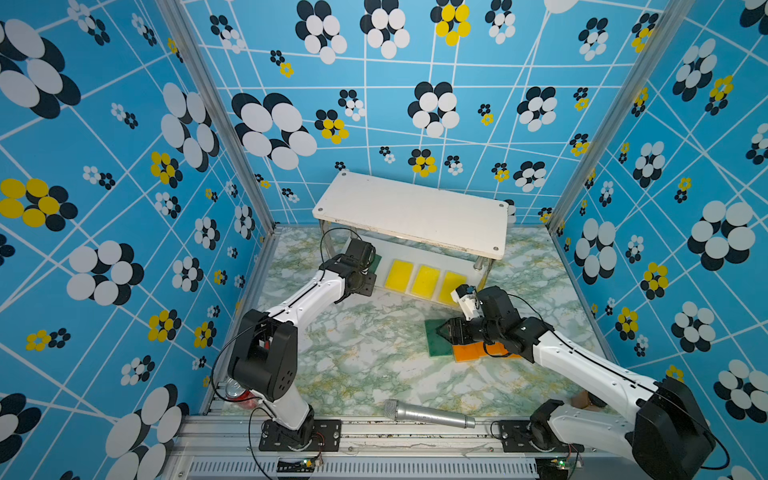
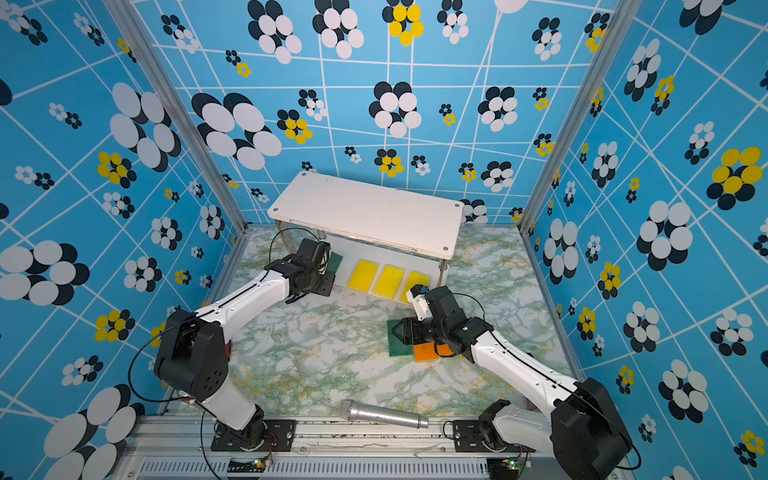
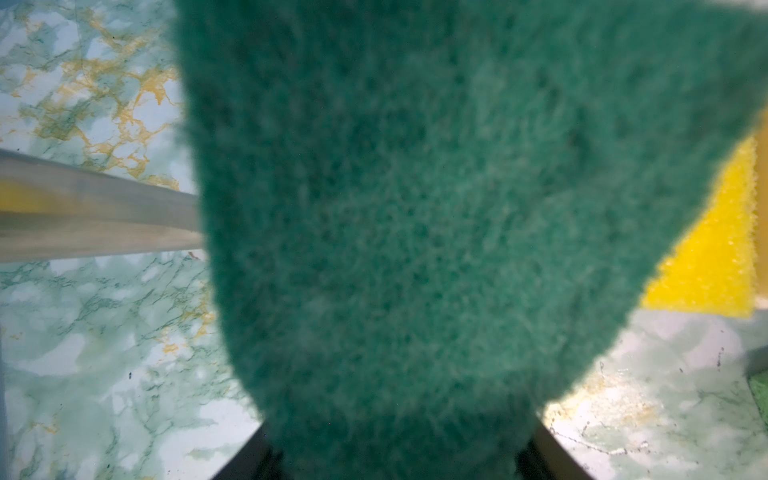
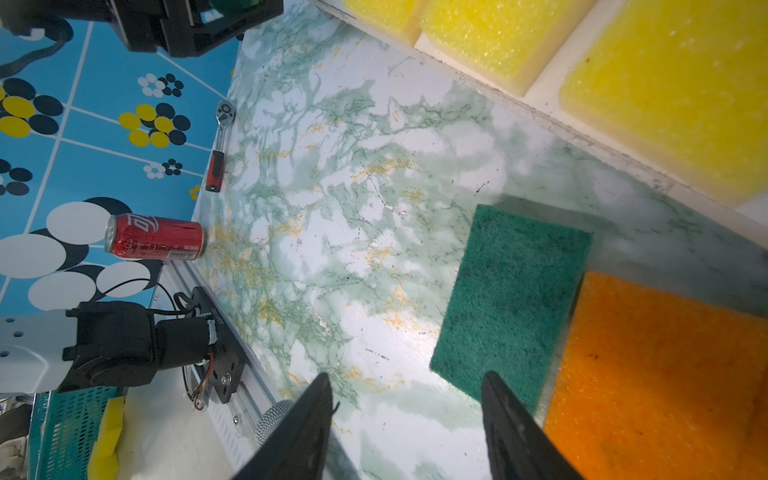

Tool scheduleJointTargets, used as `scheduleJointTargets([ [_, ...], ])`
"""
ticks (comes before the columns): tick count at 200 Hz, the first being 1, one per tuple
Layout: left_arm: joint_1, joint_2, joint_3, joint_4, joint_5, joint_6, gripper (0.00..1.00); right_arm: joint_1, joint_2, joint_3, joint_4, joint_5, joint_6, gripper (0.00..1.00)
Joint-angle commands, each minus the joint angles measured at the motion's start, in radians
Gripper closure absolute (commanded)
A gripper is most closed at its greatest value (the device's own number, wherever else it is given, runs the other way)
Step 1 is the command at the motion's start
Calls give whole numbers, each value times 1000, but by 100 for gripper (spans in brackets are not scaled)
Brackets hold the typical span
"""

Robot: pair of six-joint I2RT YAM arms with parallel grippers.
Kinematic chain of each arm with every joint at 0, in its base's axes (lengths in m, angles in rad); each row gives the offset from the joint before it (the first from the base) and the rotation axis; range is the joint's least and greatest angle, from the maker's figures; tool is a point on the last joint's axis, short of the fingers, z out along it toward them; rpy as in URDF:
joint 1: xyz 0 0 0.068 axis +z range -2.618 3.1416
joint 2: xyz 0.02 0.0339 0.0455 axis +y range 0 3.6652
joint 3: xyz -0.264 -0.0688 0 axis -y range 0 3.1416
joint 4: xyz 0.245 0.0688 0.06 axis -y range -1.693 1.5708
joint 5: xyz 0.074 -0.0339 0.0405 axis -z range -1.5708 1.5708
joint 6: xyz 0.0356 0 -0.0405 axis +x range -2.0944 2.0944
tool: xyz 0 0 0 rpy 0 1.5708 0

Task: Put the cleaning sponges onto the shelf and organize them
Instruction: 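Lift the sponge toward the shelf with the left gripper while the right hovers, then lower the sponge onto the lower shelf tier beside the yellow sponges, open left gripper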

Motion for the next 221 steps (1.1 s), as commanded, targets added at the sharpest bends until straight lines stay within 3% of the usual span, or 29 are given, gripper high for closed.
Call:
scheduleJointTargets([
  [1,9,41,49,19,0,-23,39,-6,-25,-6,-7,2,17,41],
  [124,11,218,217,-47,87,-70,40,-6,-23,-15,13,-1,35,41],
  [221,11,262,253,-88,84,-95,32,-6,-10,-20,24,-4,40,41],
])
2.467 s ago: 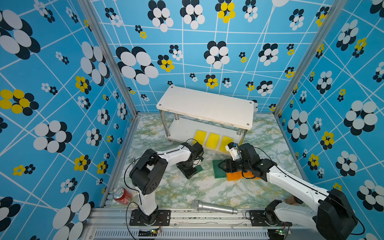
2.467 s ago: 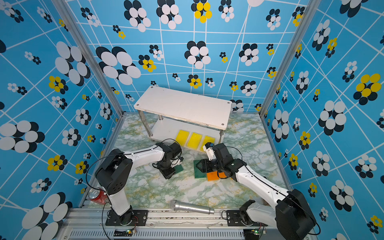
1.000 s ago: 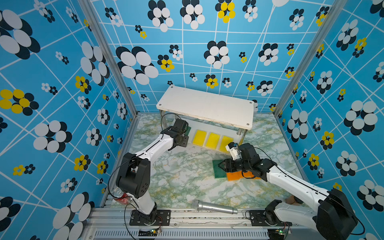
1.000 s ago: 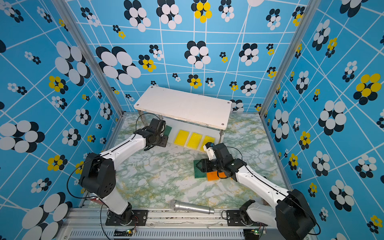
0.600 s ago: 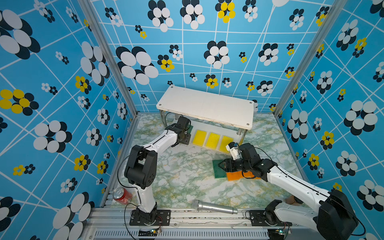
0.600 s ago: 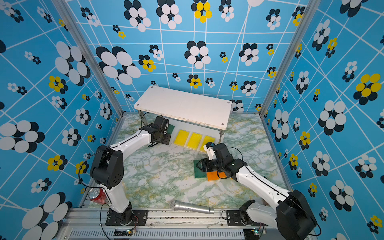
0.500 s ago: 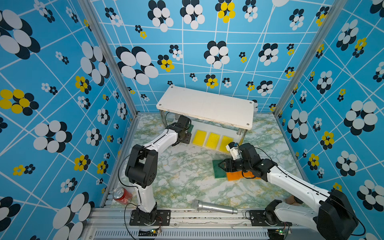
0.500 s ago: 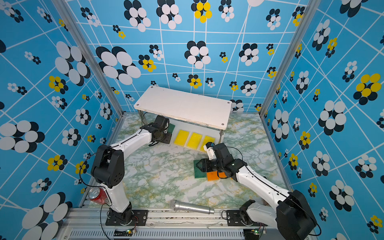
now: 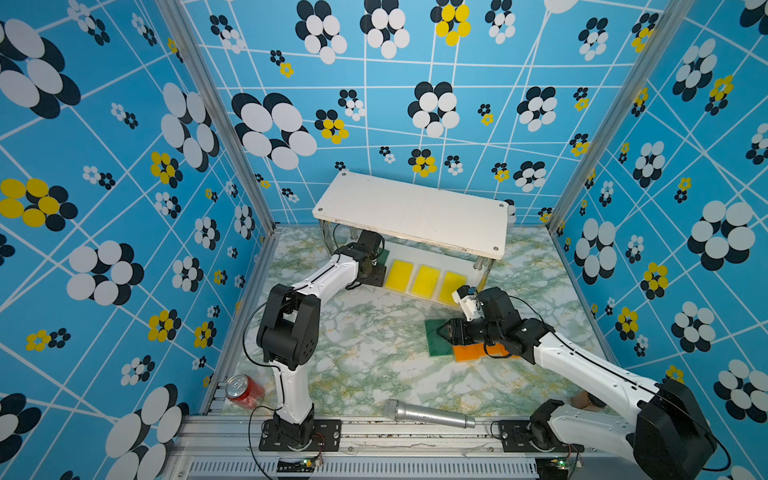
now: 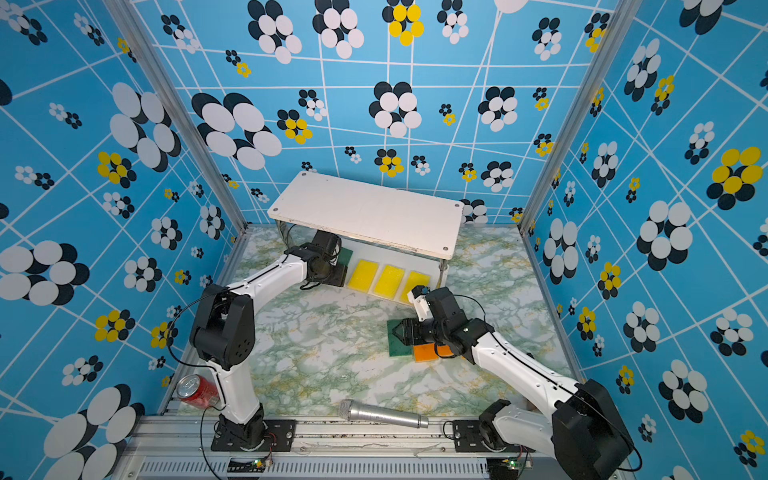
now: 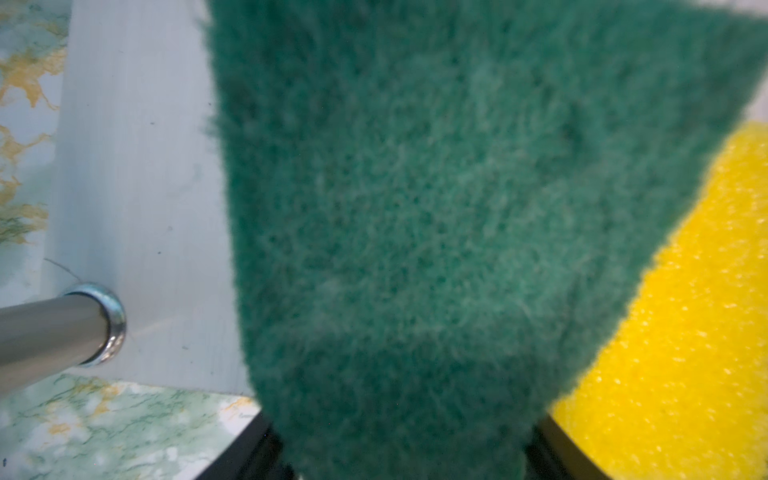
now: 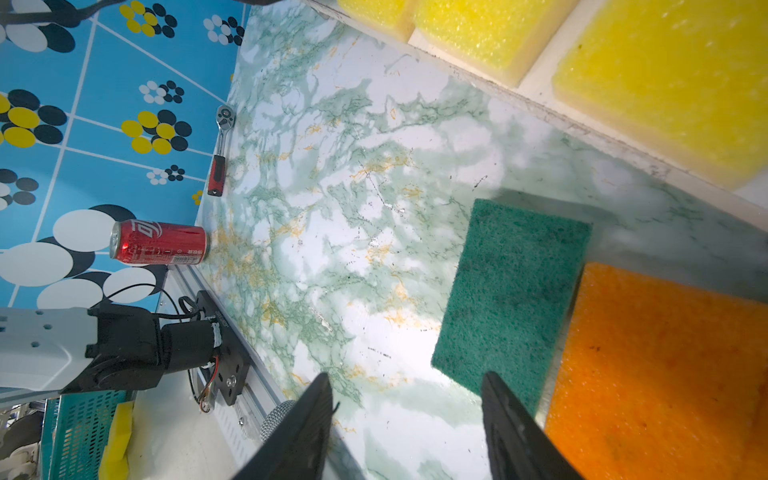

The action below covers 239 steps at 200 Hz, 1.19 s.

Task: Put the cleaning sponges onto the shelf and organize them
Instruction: 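Lower the sponge onto the lower shelf tier beside the yellow sponges, open left gripper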

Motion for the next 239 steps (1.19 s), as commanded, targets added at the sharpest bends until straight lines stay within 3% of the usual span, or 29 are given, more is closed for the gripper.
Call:
scheduleJointTargets([
  [1,7,26,36,-31,7,-17,32,-6,0,-8,20,-4,13,41],
  [239,4,-2,16,-15,-24,-43,12,-6,18,-5,34,-26,13,40],
])
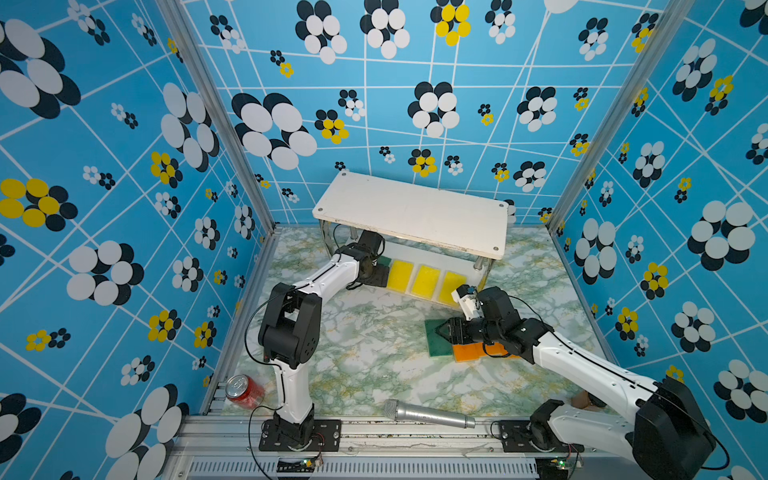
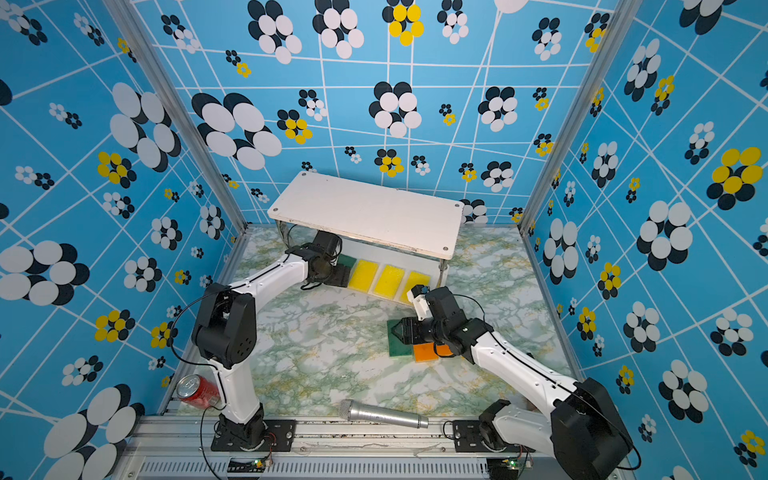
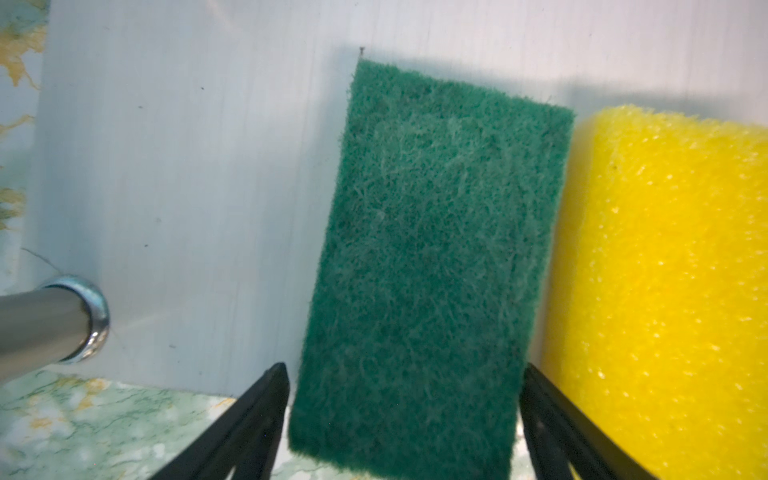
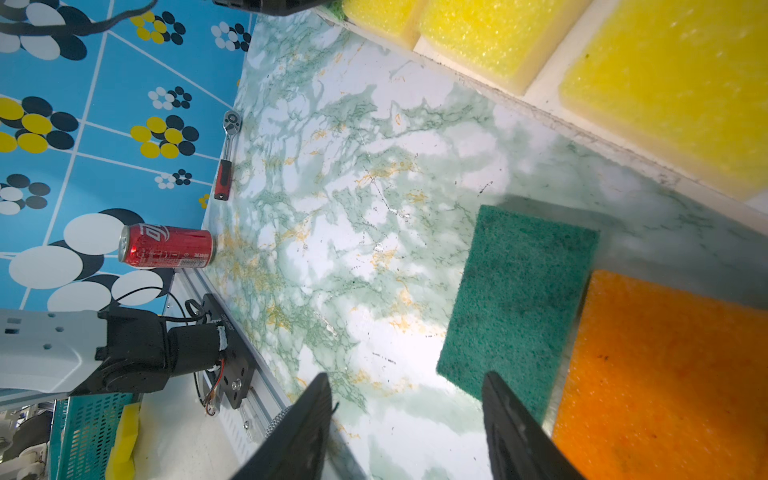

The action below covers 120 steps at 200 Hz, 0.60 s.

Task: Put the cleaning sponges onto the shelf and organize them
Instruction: 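Lower the sponge onto the lower shelf tier beside the yellow sponges, open left gripper, then withdraw the left gripper while the right gripper grasps the dark green pad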

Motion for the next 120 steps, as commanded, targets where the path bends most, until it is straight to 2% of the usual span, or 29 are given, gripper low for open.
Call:
scheduleJointTargets([
  [1,4,-17,6,-8,-24,-12,12,-6,11,-4,11,-18,2,40],
  [120,4,-70,-32,18,-30,-25,4,-6,55,-4,-41,8,-46,40],
])
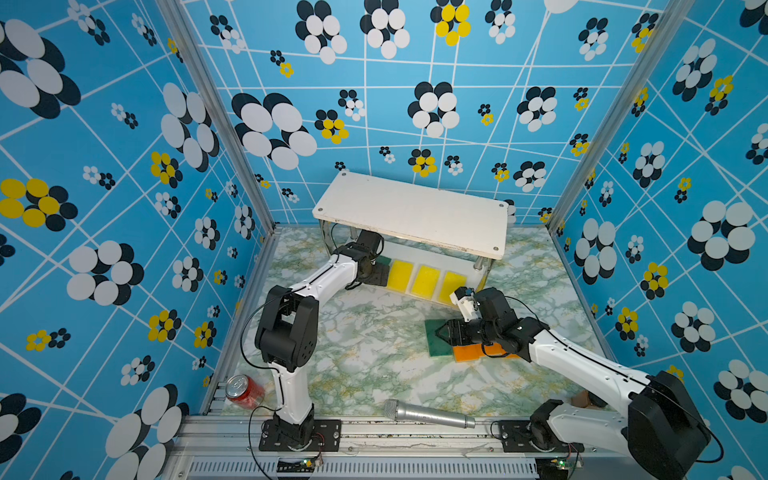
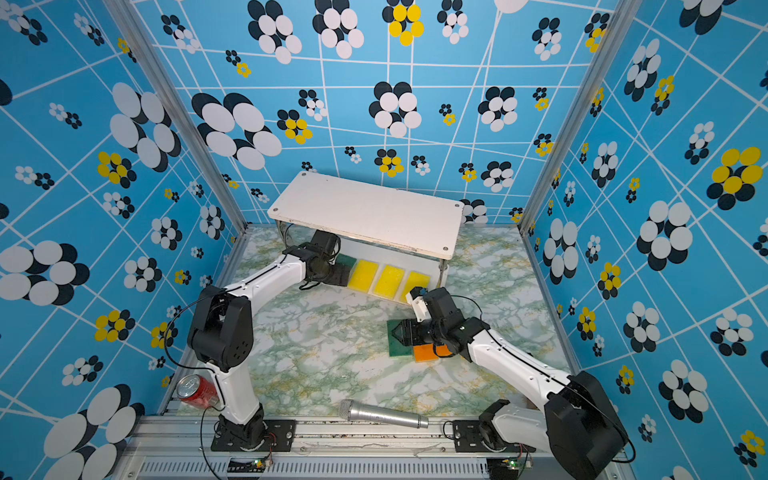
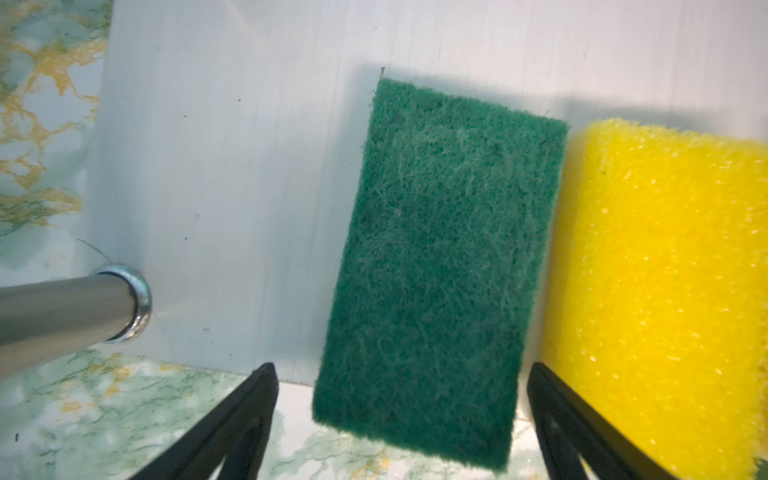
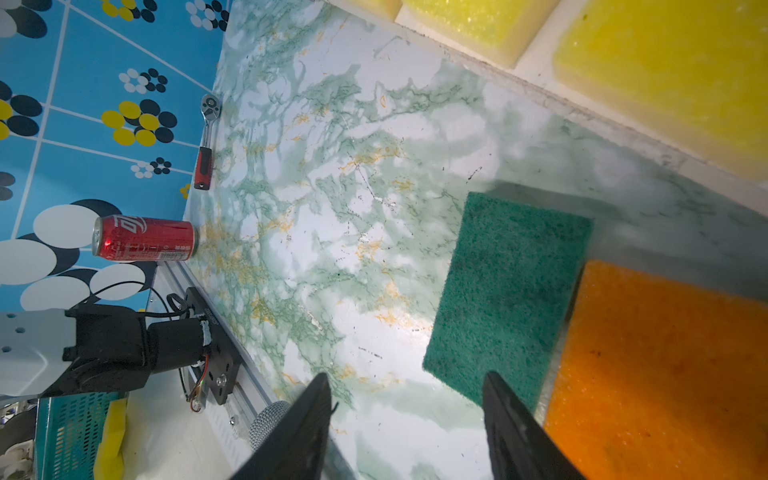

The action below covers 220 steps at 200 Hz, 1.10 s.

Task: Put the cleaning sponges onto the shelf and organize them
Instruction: 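Withdraw the left gripper while the right gripper grasps the dark green pad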

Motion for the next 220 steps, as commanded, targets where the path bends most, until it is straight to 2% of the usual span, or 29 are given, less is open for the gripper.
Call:
scheduleJointTargets([
  [1,4,-33,-17,15,-10,-22,4,-7,16,-4,-30,4,-23,39],
  [26,3,-33,-27,23,-8,-23,3,-5,31,-8,-33,1,-27,39],
  [72,-13,-121,-82,45,-45,-32,1,2,69,-2,-26,-7,-33,39],
  [108,-23,-198,-156,67,-54,-54,0,47,130,18,-37,14,-54,38],
  [174,-40,-325,-298,77,0,-74,1,122,241,68,-76,92,-84,38],
  [220,-57,-450,-424,100,49,-69,1,146,330,106,-58,72,-91,37],
])
